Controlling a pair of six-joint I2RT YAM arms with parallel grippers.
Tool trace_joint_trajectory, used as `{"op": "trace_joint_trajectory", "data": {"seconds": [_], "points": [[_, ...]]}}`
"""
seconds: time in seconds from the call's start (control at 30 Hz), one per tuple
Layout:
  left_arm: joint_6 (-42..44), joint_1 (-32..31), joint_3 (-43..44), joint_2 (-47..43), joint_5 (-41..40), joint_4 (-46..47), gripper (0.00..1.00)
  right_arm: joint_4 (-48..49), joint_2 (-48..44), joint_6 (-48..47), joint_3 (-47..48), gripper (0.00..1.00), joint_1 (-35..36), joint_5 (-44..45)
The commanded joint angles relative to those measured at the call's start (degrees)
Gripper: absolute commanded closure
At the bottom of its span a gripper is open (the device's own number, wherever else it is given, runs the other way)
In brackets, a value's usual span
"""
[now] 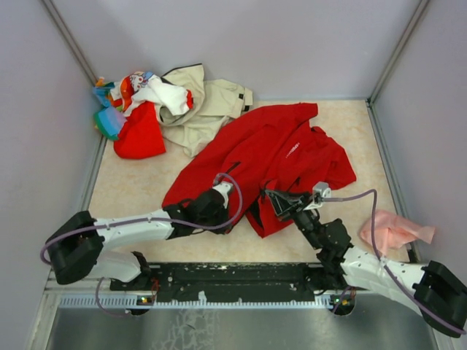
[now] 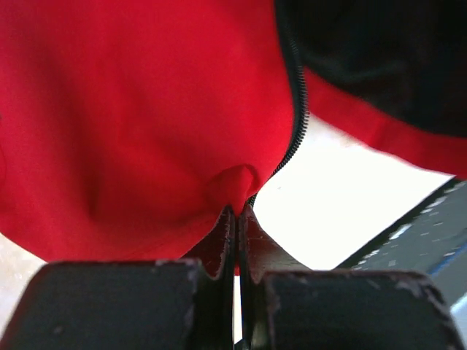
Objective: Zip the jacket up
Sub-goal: Pick up the jacket from the center of the board.
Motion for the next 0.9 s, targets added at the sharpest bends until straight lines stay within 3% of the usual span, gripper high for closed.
{"op": "trace_joint_trajectory", "data": {"seconds": [0.0,0.2,0.43,0.87], "points": [[-2.72,3.36,-2.69,-5.69,4.93,15.17,1.00,1.70,-2.20,-1.26,-9.21,1.00,-0.16,-0.64],[-6.46,9.04,-7.86,-9.27,12.32,31.07,1.00,1.11,-2.48,0.20,-8.04,1.00,-0.27,-1.92],[-4.86,9.78,-9.56,-14.59,8.61,39.90,1.00,0.76,1.36,2.68,-5.59,1.00,-0.27,-3.92],[-4.49,9.94,-13.80,-15.58,6.67,53.90,1.00,16.37,15.45,8.83,-4.35,1.00,-0.25,-9.05]]}}
